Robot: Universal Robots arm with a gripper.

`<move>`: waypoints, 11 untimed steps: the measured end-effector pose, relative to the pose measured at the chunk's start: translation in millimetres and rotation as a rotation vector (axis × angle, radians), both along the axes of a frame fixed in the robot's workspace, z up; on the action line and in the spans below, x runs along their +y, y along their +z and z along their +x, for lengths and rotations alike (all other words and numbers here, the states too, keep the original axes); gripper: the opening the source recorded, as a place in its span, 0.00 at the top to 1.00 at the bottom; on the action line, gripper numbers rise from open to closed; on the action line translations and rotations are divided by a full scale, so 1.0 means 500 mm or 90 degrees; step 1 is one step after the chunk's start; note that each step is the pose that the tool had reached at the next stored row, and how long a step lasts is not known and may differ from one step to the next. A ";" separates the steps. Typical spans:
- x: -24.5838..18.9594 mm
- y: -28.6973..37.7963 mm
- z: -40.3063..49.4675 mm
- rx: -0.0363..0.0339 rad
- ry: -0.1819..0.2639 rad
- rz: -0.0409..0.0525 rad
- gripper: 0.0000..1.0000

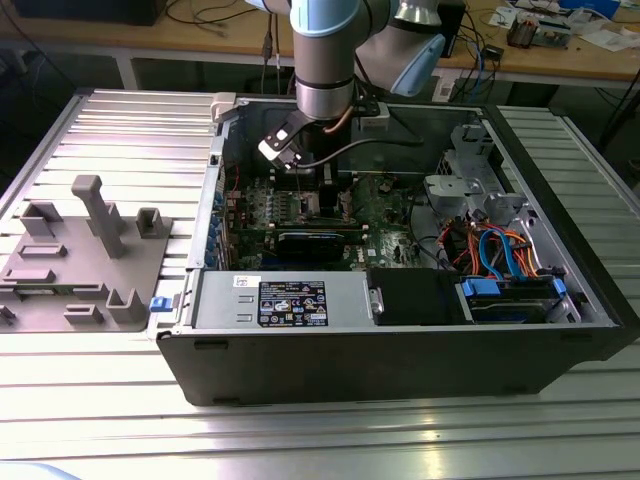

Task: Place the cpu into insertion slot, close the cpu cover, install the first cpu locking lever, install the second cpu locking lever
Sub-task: 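Place the cpu into insertion slot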

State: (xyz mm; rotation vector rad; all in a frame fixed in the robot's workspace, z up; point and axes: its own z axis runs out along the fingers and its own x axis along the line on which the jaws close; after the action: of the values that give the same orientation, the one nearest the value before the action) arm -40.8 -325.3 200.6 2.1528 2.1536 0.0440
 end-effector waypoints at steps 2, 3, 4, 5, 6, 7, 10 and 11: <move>-0.0003 0.000 0.000 0.0000 0.000 -0.0005 0.46; -0.0002 -0.001 0.000 0.0000 0.000 -0.0005 0.46; -0.0003 -0.001 0.000 0.0000 0.000 -0.0004 0.46; -0.0003 -0.002 0.000 -0.0001 0.000 -0.0003 0.46; -0.0003 -0.003 0.001 -0.0001 0.000 -0.0004 0.46; -0.0004 -0.003 0.001 -0.0001 0.000 -0.0004 0.46; -0.0005 -0.006 0.002 0.0001 -0.001 -0.0005 0.46; -0.0005 -0.006 0.002 0.0001 -0.002 -0.0005 0.46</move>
State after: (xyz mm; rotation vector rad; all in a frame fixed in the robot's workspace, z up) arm -39.8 -325.5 197.5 2.1550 2.1508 0.0429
